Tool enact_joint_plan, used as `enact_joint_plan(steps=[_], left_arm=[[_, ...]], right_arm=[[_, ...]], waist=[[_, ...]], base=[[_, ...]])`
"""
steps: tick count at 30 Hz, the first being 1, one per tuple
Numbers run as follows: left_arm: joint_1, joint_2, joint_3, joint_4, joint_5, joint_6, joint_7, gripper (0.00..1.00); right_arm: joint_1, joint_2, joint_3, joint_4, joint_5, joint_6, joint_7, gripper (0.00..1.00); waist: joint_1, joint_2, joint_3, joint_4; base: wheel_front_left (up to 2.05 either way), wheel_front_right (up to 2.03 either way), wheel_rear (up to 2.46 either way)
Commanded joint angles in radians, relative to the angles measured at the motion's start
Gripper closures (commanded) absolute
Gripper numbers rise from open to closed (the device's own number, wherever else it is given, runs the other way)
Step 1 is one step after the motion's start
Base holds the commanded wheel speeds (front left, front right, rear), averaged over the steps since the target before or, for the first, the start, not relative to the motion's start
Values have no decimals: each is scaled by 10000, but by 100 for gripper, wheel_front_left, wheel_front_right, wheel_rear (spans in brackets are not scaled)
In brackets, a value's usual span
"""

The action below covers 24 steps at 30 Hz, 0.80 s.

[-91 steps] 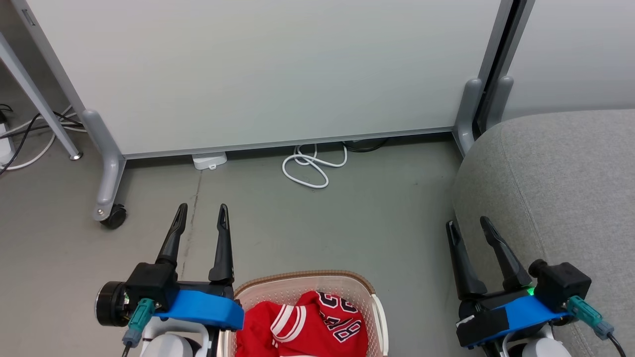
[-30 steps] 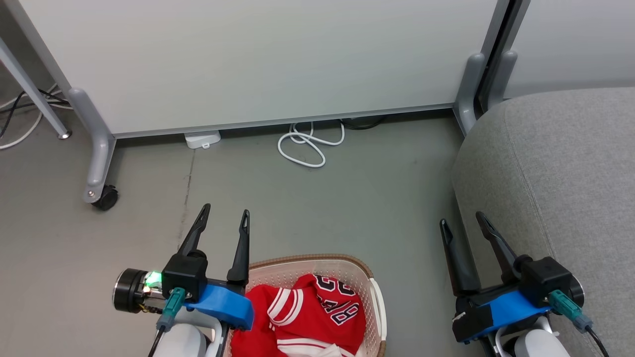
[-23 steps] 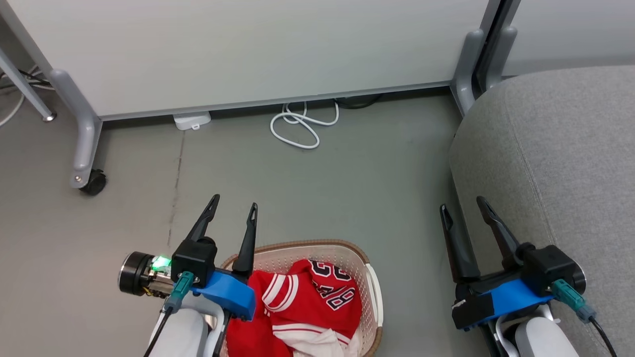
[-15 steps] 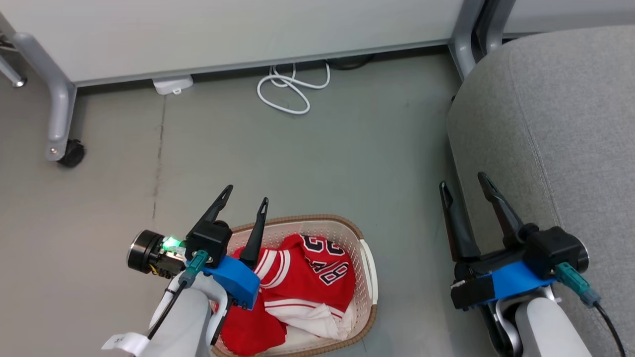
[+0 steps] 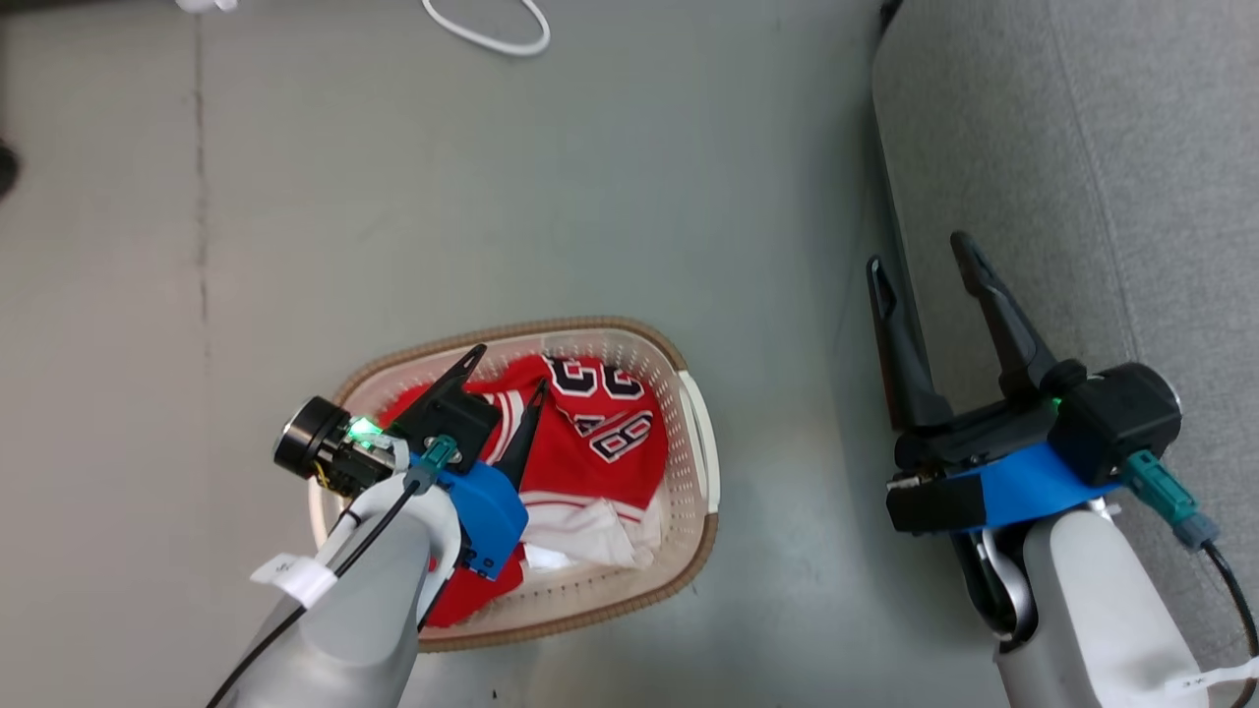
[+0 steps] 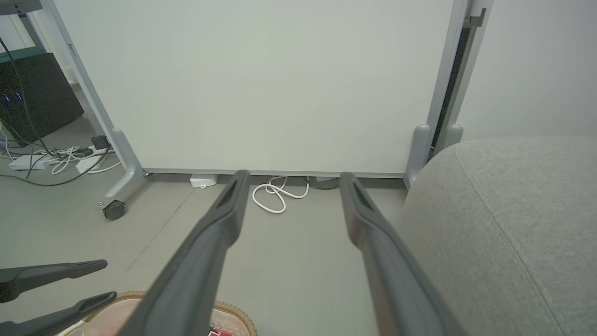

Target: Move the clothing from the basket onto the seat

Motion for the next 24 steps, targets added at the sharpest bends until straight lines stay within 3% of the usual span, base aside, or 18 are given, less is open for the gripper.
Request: enact_joint_plan(steps=[1,13,24], left_arm=[[-304,40,-116,135,-54,-66,-28,0],[-2138,194,-1877,2885,-487,-40,65,0],[-3277,520,-3184,3662,-851,-41,785,0]], right_arm=[[-210,-36,-4,-70,-34,5,-35,0],[-990,-35,48,-605,-164,5,-35,0],[-1404,-33,95,-1109,-186,5,-35,0]], waist=[[-2,0,537,-203],[-2,0,2469,-427],[-2,0,3873,-561]], base=[[0,0,0],[0,0,0],[0,0,0]])
